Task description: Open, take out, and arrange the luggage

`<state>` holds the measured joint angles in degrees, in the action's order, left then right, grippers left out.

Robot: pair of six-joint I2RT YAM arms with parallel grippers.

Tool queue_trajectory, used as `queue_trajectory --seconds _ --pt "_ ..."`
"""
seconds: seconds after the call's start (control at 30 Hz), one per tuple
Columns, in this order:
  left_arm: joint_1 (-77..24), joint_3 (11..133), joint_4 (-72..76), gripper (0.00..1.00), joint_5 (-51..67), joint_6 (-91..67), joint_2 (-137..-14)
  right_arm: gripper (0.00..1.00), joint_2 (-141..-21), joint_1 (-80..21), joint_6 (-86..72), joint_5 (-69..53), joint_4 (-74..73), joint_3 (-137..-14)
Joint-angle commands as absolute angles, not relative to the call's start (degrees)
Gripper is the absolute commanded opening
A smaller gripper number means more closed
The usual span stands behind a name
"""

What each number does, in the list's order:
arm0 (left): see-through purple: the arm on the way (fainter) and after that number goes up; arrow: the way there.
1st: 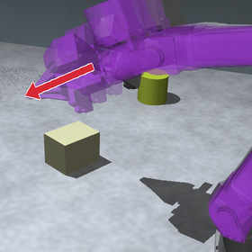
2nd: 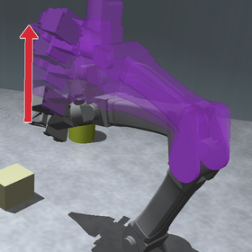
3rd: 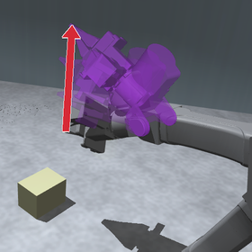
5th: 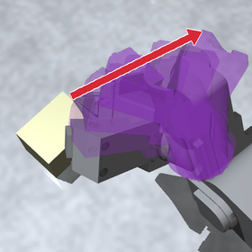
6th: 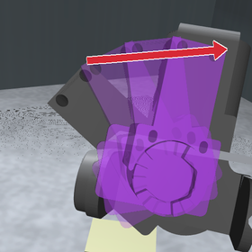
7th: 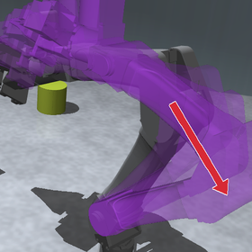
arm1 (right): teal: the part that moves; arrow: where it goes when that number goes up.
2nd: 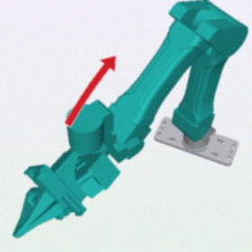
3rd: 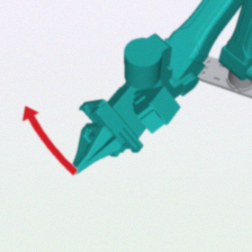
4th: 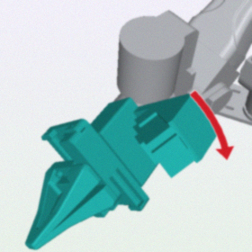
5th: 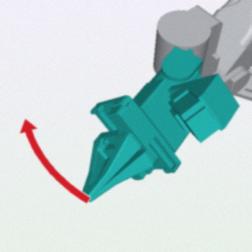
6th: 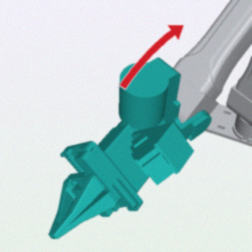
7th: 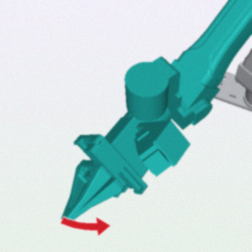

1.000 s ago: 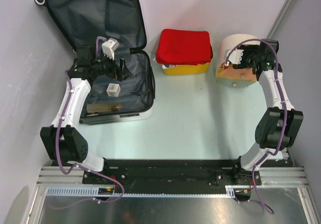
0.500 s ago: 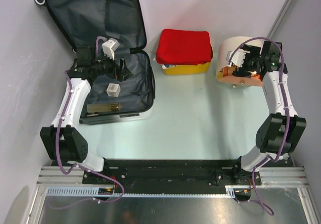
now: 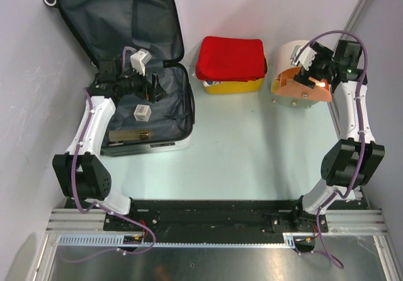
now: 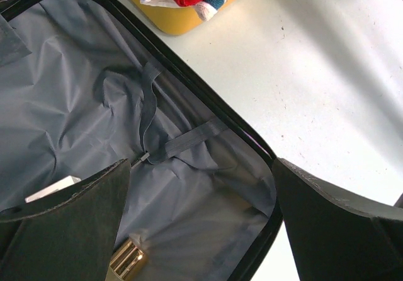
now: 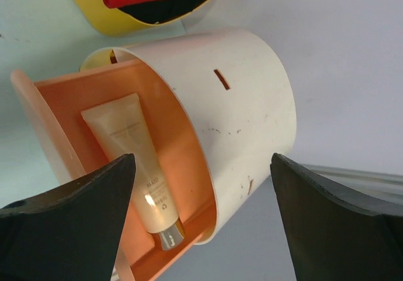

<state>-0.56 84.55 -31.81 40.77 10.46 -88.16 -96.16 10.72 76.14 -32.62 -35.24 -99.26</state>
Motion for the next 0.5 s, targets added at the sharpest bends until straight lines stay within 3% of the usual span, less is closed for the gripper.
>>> queue_trajectory --seconds 0.0,0.3,0.47 --pt "-0.2 87.0 -30.7 0.98 42.5 9.5 -87.4 0.92 -96.7 11.4 69.3 -37.6 -34.7 -103.4" --pt "-0.2 86.5 -30.8 0.99 40.3 9.2 -87.3 0.91 -94.8 14.9 57.2 -44.7 -39.2 -108.7" --pt "-0.2 86.1 -30.8 0.99 32.4 5.5 -89.6 0.9 -92.6 15.0 47.0 -41.1 -41.0 -107.2"
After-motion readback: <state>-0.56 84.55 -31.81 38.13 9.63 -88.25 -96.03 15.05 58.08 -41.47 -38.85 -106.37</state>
